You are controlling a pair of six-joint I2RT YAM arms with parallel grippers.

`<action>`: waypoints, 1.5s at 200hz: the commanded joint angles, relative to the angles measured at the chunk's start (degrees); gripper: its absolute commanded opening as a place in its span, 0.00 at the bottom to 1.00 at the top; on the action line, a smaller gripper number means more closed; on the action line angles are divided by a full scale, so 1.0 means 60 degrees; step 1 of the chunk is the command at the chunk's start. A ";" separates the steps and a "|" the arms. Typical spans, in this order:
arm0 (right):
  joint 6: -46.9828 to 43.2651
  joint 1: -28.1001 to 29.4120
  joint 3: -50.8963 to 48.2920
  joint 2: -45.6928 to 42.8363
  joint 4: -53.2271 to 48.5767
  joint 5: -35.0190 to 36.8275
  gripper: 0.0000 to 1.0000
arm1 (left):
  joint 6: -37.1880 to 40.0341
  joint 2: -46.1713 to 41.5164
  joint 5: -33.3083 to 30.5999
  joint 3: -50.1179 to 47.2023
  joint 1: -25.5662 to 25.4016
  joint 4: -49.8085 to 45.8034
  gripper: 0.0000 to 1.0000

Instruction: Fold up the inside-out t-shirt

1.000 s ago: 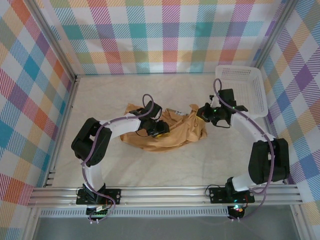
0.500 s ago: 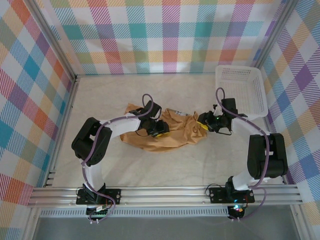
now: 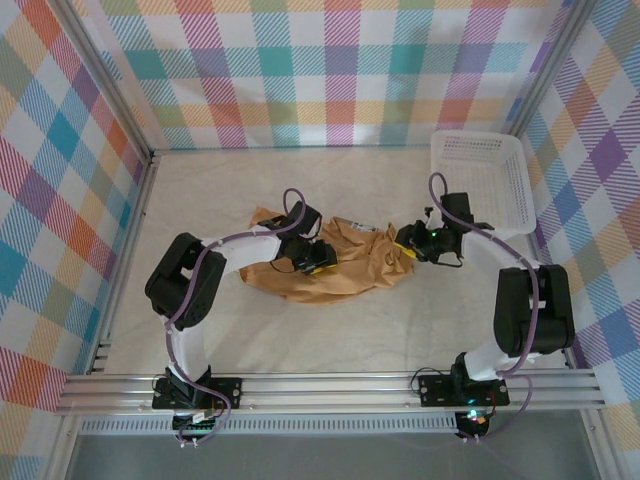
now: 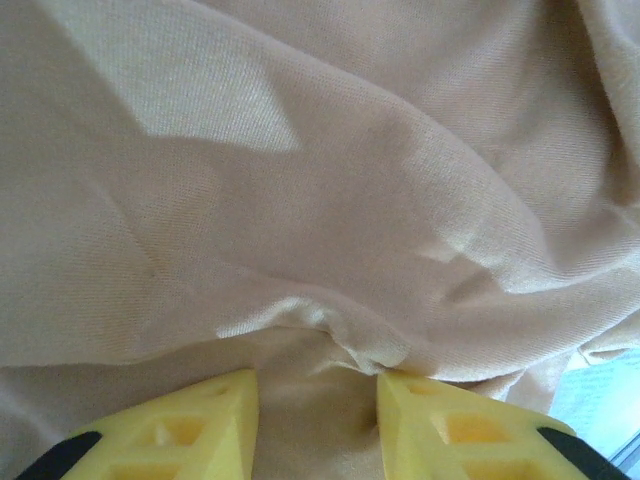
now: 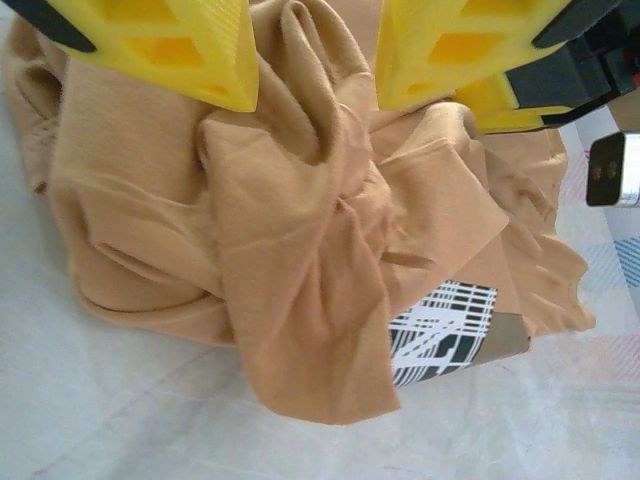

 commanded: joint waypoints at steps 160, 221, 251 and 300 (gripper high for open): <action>-0.0525 -0.0212 -0.0929 -0.0361 -0.0863 0.1328 0.06 | 0.0036 0.0103 0.0176 0.0139 0.0062 -0.0056 0.33; -0.0536 -0.0057 0.0076 -0.1145 -0.2414 0.2477 0.32 | 0.0028 0.0199 0.0235 0.0252 0.0076 -0.0101 0.32; -0.0655 0.0354 0.0463 -0.1356 -0.1983 0.2170 0.31 | -0.0001 0.0261 0.0280 0.0371 0.0077 -0.0101 0.32; -0.0745 0.0383 0.0857 0.0047 -0.1512 0.1579 0.32 | 0.0047 0.0163 0.0266 0.0373 0.0072 -0.0217 0.31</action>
